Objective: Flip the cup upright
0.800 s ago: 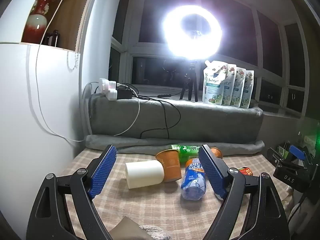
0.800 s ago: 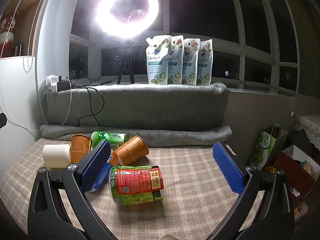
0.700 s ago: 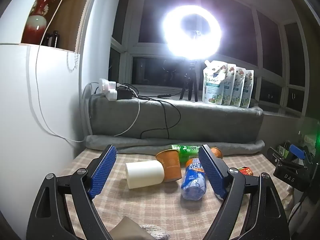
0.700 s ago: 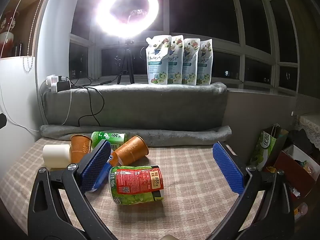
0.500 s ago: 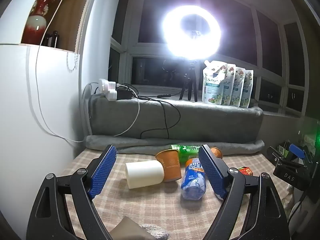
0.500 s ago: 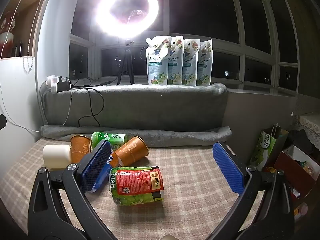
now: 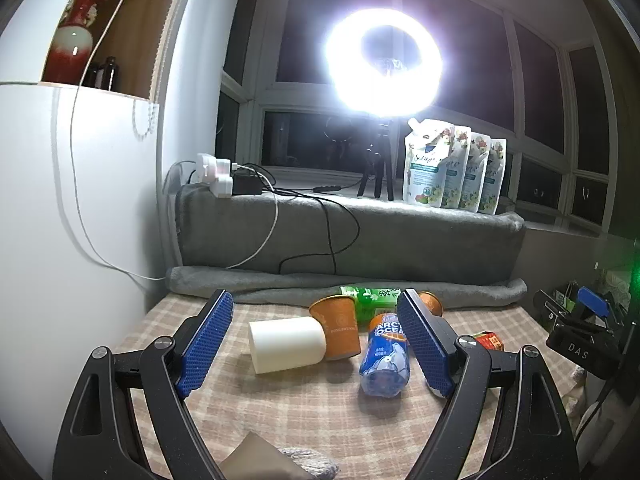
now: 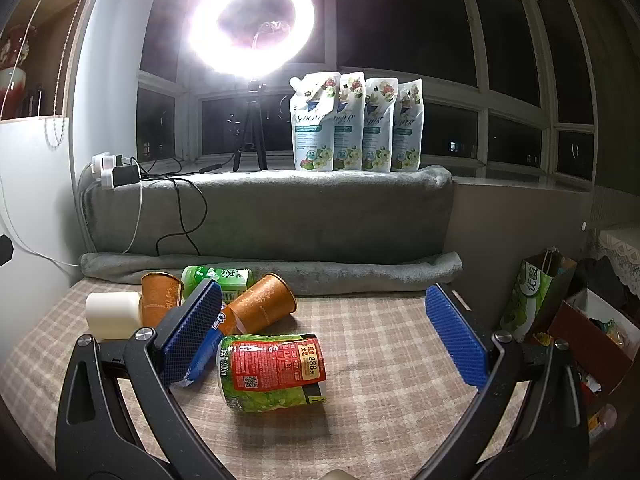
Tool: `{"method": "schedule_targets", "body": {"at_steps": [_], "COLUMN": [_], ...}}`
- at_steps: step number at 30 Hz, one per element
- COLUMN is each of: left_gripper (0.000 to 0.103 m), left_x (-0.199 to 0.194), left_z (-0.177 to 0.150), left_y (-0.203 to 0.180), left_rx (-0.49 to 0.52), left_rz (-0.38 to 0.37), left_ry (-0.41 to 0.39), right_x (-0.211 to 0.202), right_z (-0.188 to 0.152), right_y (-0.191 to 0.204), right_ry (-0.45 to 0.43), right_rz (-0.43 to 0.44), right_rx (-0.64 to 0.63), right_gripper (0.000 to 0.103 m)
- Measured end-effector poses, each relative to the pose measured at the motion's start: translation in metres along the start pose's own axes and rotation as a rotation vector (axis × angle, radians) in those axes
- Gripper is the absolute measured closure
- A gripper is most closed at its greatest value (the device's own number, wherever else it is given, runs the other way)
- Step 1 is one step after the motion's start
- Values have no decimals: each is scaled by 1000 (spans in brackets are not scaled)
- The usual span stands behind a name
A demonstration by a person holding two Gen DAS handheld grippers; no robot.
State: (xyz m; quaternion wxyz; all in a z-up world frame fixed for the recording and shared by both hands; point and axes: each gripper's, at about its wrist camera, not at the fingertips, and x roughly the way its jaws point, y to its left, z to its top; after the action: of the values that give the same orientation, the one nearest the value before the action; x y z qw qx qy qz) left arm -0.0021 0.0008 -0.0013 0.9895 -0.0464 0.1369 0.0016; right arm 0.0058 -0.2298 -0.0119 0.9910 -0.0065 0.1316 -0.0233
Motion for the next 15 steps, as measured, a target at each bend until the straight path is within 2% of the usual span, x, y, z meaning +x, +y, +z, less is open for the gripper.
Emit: {"method": "schedule_targets", "body": {"at_steps": [15], "left_gripper": [19], "left_x": [2], "left_z": [-3], "left_y": [-3], "left_rx": [0], "left_rz": [-2], "left_ry": [10], "right_x": [0], "right_z": [0], "right_y": [-1], "right_ry": [-1], "right_rz": [2], "right_rx": [3], "right_gripper": [0]}}
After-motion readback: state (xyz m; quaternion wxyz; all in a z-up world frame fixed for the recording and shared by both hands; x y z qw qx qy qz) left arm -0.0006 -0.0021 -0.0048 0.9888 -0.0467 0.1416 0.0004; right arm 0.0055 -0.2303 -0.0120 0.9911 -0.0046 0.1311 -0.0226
